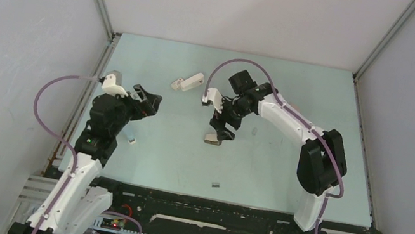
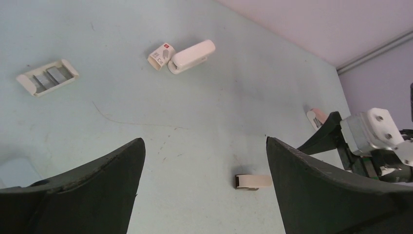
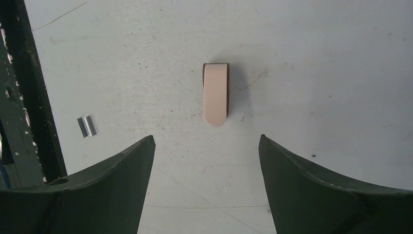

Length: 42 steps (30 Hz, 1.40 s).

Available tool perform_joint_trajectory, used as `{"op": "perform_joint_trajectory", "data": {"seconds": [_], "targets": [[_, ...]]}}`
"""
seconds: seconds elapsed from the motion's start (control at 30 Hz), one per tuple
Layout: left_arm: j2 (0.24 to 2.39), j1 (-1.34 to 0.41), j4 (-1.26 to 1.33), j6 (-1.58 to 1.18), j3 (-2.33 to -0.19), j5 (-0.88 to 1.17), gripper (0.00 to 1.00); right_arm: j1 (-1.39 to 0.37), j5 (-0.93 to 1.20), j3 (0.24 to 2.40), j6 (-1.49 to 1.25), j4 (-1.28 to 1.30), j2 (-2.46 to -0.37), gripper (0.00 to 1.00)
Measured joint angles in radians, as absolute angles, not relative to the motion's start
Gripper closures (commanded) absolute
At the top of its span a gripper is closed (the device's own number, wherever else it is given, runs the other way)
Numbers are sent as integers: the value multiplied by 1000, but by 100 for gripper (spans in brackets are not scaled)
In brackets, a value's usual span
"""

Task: Unload the staples from the stapler
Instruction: Move the stapler to the center of the board, then pick up the stapler from the center of the board.

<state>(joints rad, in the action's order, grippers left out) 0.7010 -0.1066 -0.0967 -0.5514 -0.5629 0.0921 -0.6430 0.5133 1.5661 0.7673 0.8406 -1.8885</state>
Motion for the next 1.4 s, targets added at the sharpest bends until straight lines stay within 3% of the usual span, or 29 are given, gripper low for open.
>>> {"op": "perform_joint_trajectory", "data": {"seconds": [0.4, 0.67, 0.87, 1.03, 1.13, 1.3, 1.4], "targets": [[641, -77, -161, -541, -563, 58, 0, -708, 446, 1809, 907, 986, -2056, 14], [558, -64, -197, -531, -563, 26, 0, -751, 339, 1862, 886, 1034, -2191, 19], [549, -56, -200, -529, -562, 21, 0, -755, 276, 1863, 866, 1040, -2212, 36], [552, -53, -203, -522, -553, 21, 0, -756, 263, 1876, 852, 1048, -2219, 72], [556, -52, -207, -522, -551, 21, 0, -756, 264, 1880, 849, 1055, -2219, 87], [564, -49, -205, -522, -551, 39, 0, -750, 292, 1881, 835, 1066, -2218, 100], [570, -48, -179, -524, -546, 88, 0, -729, 333, 1881, 821, 1074, -2208, 100]]}}
